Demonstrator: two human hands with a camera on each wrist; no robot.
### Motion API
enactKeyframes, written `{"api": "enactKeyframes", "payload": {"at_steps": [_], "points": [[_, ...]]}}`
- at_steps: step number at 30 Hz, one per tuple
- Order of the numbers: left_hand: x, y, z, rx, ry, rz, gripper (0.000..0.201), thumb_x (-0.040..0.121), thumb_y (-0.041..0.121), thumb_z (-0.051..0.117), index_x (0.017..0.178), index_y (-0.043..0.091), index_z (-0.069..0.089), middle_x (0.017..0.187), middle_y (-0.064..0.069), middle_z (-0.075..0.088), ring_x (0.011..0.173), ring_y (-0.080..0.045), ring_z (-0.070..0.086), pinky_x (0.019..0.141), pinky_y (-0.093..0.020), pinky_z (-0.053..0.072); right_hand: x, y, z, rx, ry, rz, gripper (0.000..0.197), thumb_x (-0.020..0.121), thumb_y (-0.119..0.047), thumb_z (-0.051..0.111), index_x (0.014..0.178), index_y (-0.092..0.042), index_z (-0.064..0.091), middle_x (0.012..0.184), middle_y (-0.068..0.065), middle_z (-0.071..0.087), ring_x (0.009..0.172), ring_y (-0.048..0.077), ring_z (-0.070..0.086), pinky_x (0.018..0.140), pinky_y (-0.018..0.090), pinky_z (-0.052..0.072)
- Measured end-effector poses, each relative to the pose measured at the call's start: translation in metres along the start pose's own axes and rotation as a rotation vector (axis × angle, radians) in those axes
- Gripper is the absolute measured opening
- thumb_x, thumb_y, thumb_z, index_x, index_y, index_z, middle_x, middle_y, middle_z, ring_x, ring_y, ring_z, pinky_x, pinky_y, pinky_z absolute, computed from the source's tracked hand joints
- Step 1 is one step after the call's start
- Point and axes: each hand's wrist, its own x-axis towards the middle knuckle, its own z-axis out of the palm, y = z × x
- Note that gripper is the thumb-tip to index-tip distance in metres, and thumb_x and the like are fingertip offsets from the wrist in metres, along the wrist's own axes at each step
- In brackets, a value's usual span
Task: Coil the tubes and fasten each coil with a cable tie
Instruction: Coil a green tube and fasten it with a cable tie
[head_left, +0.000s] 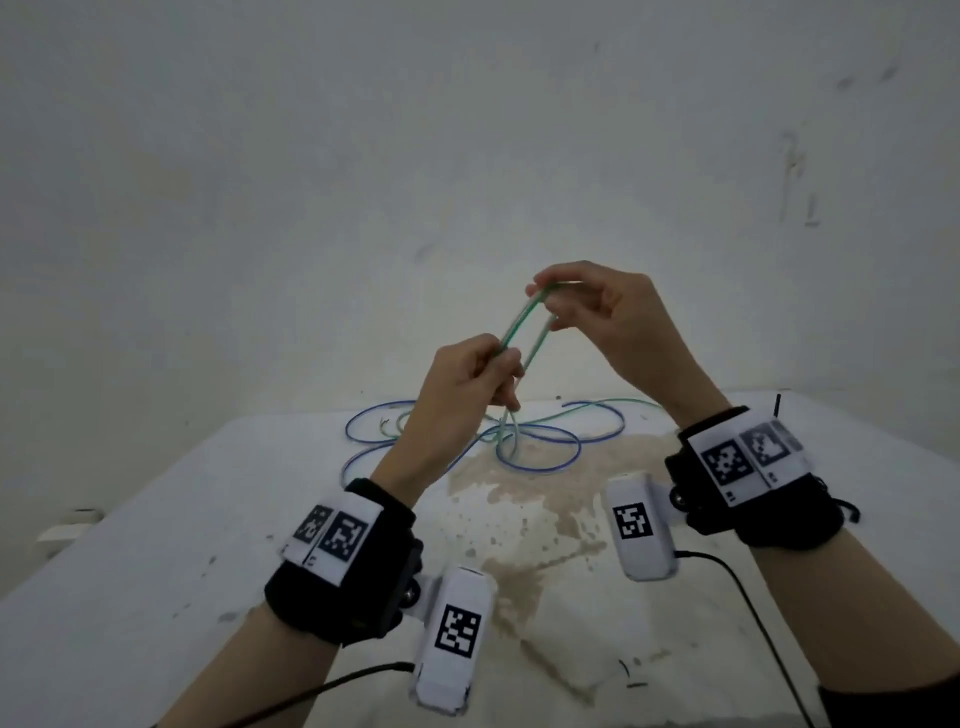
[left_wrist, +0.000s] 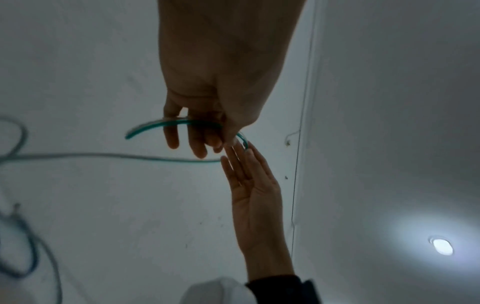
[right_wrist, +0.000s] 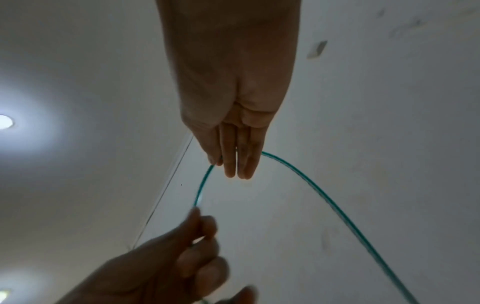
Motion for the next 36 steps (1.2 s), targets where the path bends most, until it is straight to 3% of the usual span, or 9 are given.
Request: {"api": "enactKeyframes", "payload": {"at_steps": [2, 4, 8, 12, 15, 18, 22, 27, 36], "points": [[0.01, 0.0, -0.007, 0.067, 0.03, 0.057, 0.024, 0.095, 0.012, 0.049, 0.072, 0.008, 0.057, 0.059, -0.002, 0.055, 0.057, -0.01, 0.054, 0.064, -0.027, 0.046, 0.005, 0.003, -0.013, -0.223, 0.04, -0.067, 0.012, 0.082, -0.007, 0.067, 0.094, -0.006, 0.067, 0.085, 0.011, 0.072, 0.076, 0.003, 0.066, 0.072, 0.021, 0.054], [0.019, 0.001, -0.014, 0.076, 0.019, 0.081, 0.024, 0.095, 0.009, 0.048, 0.073, 0.011, 0.058, 0.056, 0.0, 0.049, 0.053, -0.009, 0.048, 0.063, -0.029, 0.046, 0.01, 0.006, -0.024, -0.428, 0.075, -0.148, 0.011, 0.079, -0.018, 0.07, 0.085, -0.008, 0.07, 0.072, 0.008, 0.068, 0.063, 0.011, 0.062, 0.066, 0.03, 0.052], [0.033, -0.003, -0.017, 0.085, 0.005, 0.141, 0.026, 0.096, 0.001, 0.041, 0.077, 0.013, 0.055, 0.055, -0.001, 0.042, 0.048, -0.011, 0.04, 0.051, -0.02, 0.039, 0.023, 0.01, -0.035, -0.62, 0.154, -0.279, 0.017, 0.086, -0.023, 0.062, 0.086, -0.006, 0.065, 0.08, 0.006, 0.048, 0.074, 0.018, 0.047, 0.067, 0.03, 0.041], [0.042, -0.015, -0.008, -0.065, -0.026, 0.044, 0.024, 0.097, 0.0, 0.037, 0.081, 0.009, 0.052, 0.055, 0.002, 0.045, 0.047, -0.011, 0.043, 0.05, -0.021, 0.038, 0.025, 0.018, -0.024, -0.521, 0.107, -0.214, 0.013, 0.095, -0.016, 0.049, 0.089, -0.005, 0.054, 0.063, 0.009, 0.053, 0.055, 0.02, 0.05, 0.057, 0.035, 0.044], [0.043, -0.029, -0.004, -0.133, -0.133, -0.061, 0.019, 0.096, -0.001, 0.04, 0.085, 0.006, 0.054, 0.067, -0.004, 0.058, 0.059, -0.009, 0.058, 0.058, -0.02, 0.047, 0.025, 0.041, -0.014, -0.488, 0.25, -0.198, 0.014, 0.095, -0.017, 0.05, 0.087, -0.006, 0.054, 0.049, -0.006, 0.034, 0.047, 0.011, 0.038, 0.049, 0.022, 0.03], [0.046, -0.044, -0.004, -0.079, -0.16, -0.083, 0.017, 0.092, 0.001, 0.049, 0.08, 0.008, 0.059, 0.074, -0.003, 0.061, 0.062, -0.003, 0.055, 0.057, -0.019, 0.043, 0.025, 0.065, -0.005, -0.44, 0.376, -0.127, 0.013, 0.094, -0.018, 0.053, 0.086, -0.008, 0.057, 0.045, -0.008, 0.03, 0.044, 0.009, 0.037, 0.046, 0.019, 0.025], [0.055, -0.056, -0.001, -0.338, 0.074, -0.09, 0.017, 0.089, -0.004, 0.051, 0.076, 0.002, 0.06, 0.069, -0.005, 0.059, 0.056, -0.011, 0.052, 0.052, -0.021, 0.044, 0.018, 0.091, 0.018, -0.391, 0.292, -0.018, 0.012, 0.093, -0.016, 0.054, 0.086, -0.011, 0.062, 0.045, -0.008, 0.038, 0.044, 0.007, 0.042, 0.045, 0.017, 0.029], [0.067, -0.071, 0.005, -0.504, 0.34, -0.059, 0.014, 0.088, -0.002, 0.055, 0.077, 0.003, 0.062, 0.065, -0.003, 0.064, 0.06, -0.015, 0.064, 0.07, -0.027, 0.056, 0.007, 0.093, 0.042, 0.091, 0.017, 0.313, 0.022, 0.096, -0.012, 0.046, 0.08, -0.011, 0.062, 0.055, 0.001, 0.056, 0.039, 0.008, 0.046, 0.037, 0.018, 0.032], [0.067, -0.102, 0.013, -0.597, 0.046, -0.128, 0.008, 0.083, -0.004, 0.058, 0.088, -0.003, 0.064, 0.086, -0.013, 0.069, 0.085, -0.02, 0.066, 0.078, -0.024, 0.053, -0.001, 0.104, 0.053, 0.515, 0.141, 0.487, 0.012, 0.085, -0.002, 0.06, 0.077, -0.001, 0.069, 0.057, 0.005, 0.055, 0.049, 0.011, 0.043, 0.044, 0.017, 0.035]]}}
